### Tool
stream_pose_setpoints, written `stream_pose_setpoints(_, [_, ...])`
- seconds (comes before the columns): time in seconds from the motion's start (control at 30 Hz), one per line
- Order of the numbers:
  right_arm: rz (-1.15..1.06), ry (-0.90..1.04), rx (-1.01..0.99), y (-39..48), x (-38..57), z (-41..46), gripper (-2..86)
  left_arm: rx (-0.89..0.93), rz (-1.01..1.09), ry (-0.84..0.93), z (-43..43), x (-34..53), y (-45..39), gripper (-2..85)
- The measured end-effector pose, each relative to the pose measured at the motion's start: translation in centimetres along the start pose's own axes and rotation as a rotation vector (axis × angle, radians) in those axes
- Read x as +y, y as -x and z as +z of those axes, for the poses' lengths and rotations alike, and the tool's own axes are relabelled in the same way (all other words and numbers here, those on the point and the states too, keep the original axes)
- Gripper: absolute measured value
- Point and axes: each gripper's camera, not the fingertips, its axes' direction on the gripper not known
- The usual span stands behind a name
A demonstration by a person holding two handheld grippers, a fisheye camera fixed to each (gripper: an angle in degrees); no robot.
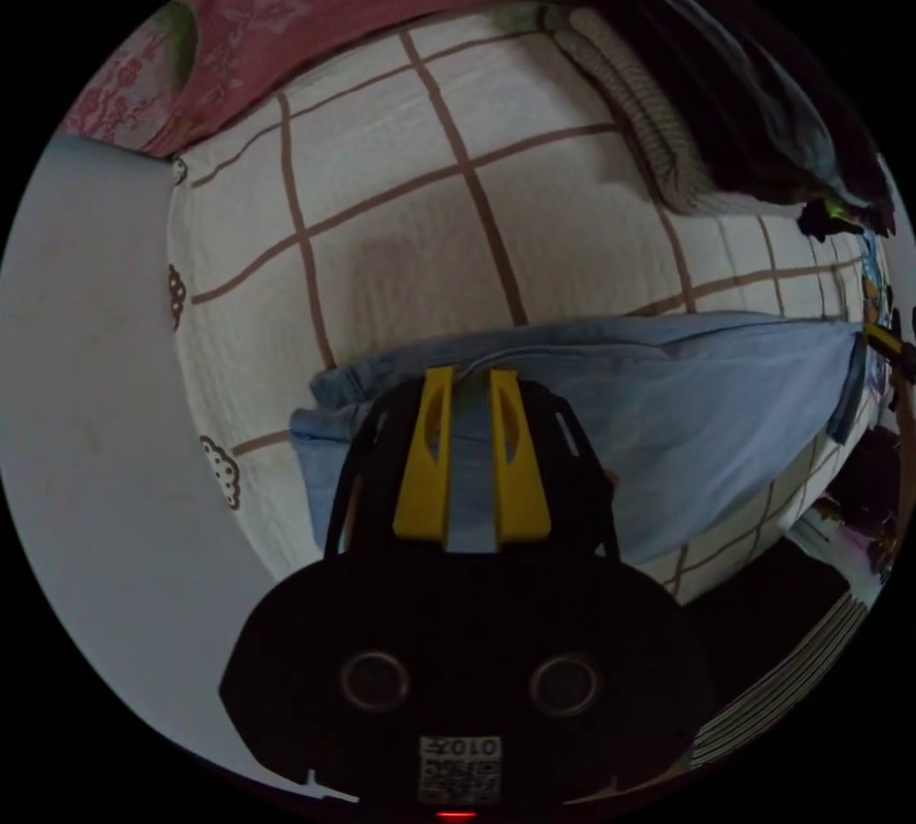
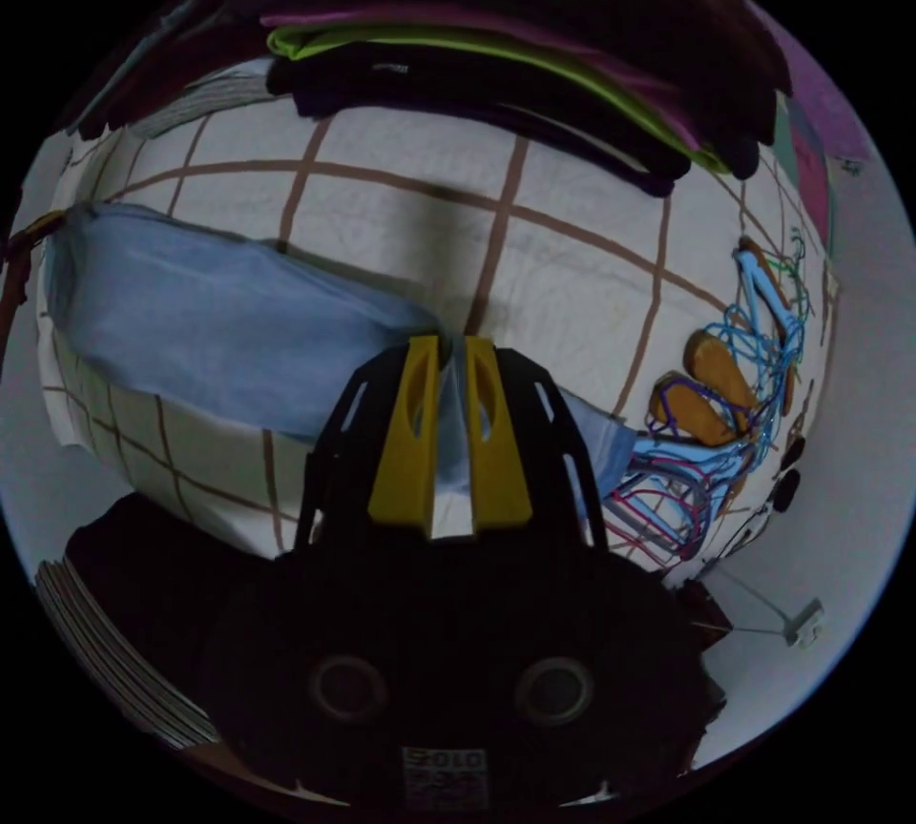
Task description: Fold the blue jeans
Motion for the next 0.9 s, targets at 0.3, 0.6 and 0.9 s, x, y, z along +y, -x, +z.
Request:
stream_pose_setpoints(0.3, [0.083, -0.1, -0.014, 0.7, 3.6, 0.2, 6.2, 0.255, -0.216, -0.132, 0.3, 6.6, 6.4, 4.6])
stream_pose_setpoints(0.6, [0.107, -0.109, 0.025, 2.9, 4.4, 0.1, 3.9, 0.222, -0.299, -0.176, -0.7, 8.1, 8.2, 4.9])
stream_pose_setpoints(0.9, [0.089, -0.167, -0.001, 4.1, 6.8, -1.6, 2.9, 0.248, -0.325, -0.097, 1.5, 8.2, 11.5, 6.3])
